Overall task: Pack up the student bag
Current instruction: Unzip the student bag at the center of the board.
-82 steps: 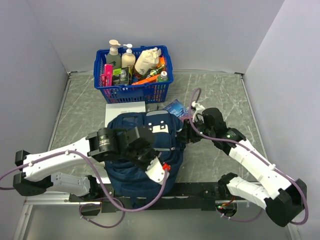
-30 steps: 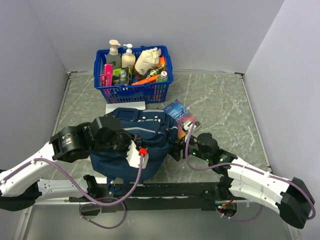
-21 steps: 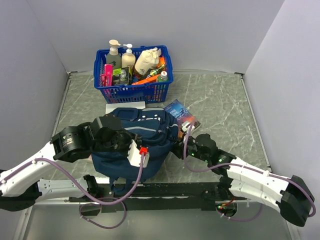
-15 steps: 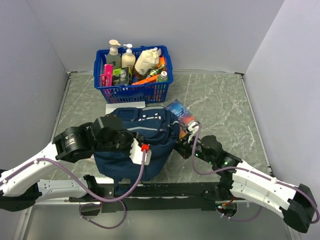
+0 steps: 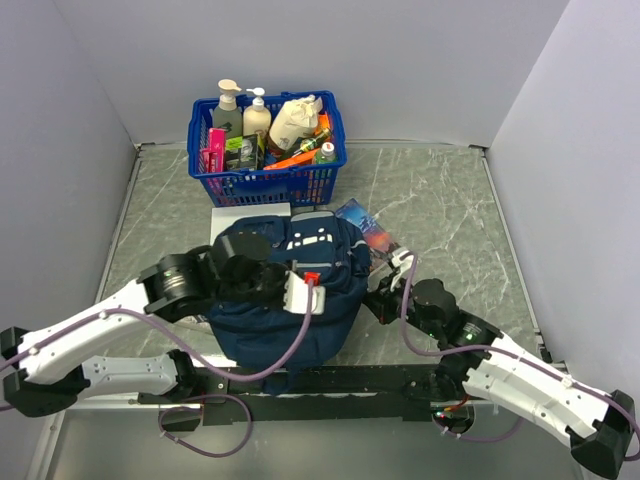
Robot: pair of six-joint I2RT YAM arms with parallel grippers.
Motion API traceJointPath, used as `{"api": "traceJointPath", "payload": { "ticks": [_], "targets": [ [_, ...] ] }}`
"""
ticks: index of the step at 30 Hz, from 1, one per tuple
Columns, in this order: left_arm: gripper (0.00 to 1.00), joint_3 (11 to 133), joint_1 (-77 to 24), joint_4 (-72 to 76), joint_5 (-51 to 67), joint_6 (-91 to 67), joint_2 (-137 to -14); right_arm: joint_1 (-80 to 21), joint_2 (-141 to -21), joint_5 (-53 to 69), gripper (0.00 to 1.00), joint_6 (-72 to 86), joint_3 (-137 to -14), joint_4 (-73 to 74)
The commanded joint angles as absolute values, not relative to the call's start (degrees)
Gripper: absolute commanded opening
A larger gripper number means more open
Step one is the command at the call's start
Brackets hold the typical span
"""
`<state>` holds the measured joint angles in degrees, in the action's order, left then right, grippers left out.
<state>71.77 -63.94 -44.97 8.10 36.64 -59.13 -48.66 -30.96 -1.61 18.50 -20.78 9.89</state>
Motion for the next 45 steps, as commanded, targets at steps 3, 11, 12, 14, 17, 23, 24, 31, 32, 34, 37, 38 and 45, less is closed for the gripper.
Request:
{"api": "traceJointPath", "payload": {
  "ticks": [3, 11, 12, 14, 17, 23, 24, 31, 32, 34, 37, 38, 45],
  "targets": [
    [0.01, 75.4, -63.63, -37.88, 10.1, 31.39, -66.51, -50.1, -24.53, -1.94, 0.0, 20.92, -26.45, 17.22],
    [0.01, 72.25, -63.54, -30.43, 5.63, 23.31, -70.4, -51.24, -21.71, 1.93, 0.0, 22.5, -29.97, 23.37],
    [0.01, 72.33, -63.46, -29.8, 5.71, 22.42, -71.44, -51.68, -21.45, 1.93, 0.0, 22.67, -30.23, 24.95],
    [0.01, 73.38, -63.19, -29.62, 6.94, 20.41, -73.12, -52.55, -21.18, 1.06, 0.0, 22.94, -31.63, 27.06],
    [0.01, 75.23, -62.32, -29.62, 7.73, 16.89, -76.89, -53.09, -20.04, 0.18, 0.0, 22.5, -34.88, 31.28],
    [0.01, 83.48, -59.59, -33.82, 8.52, 10.3, -88.05, -53.26, -19.42, 1.39, 0.0, 22.15, -42.27, 34.98],
    [0.01, 85.58, -58.81, -35.58, 8.87, 9.15, -92.07, -53.26, -20.38, 2.19, 0.0, 22.41, -42.36, 35.07],
    [0.01, 98.6, -55.02, -36.12, 13.0, -0.34, -101.42, -55.72, -21.97, 3.35, 0.0, 23.47, -41.83, 36.03],
    [0.01, 99.48, -54.67, -36.21, 13.36, -2.09, -103.17, -55.98, -22.06, 2.82, 0.0, 23.29, -42.36, 37.25],
    [0.01, 101.33, -54.67, -35.78, 14.23, -3.94, -104.85, -56.42, -22.15, 2.81, 0.0, 23.2, -44.12, 38.23],
    [0.01, 103.18, -54.76, -34.72, 16.25, -5.44, -107.57, -56.95, -23.72, 2.99, 0.0, 23.2, -46.58, 40.6],
    [0.01, 103.88, -54.84, -34.19, 16.87, -5.71, -108.97, -57.04, -24.17, 2.64, 0.0, 23.38, -47.37, 41.13],
    [0.01, 100.56, -56.34, -31.2, 20.39, -2.64, -109.52, -58.71, -27.77, -6.13, 0.0, 23.82, -51.67, 50.95]
  ]
}}
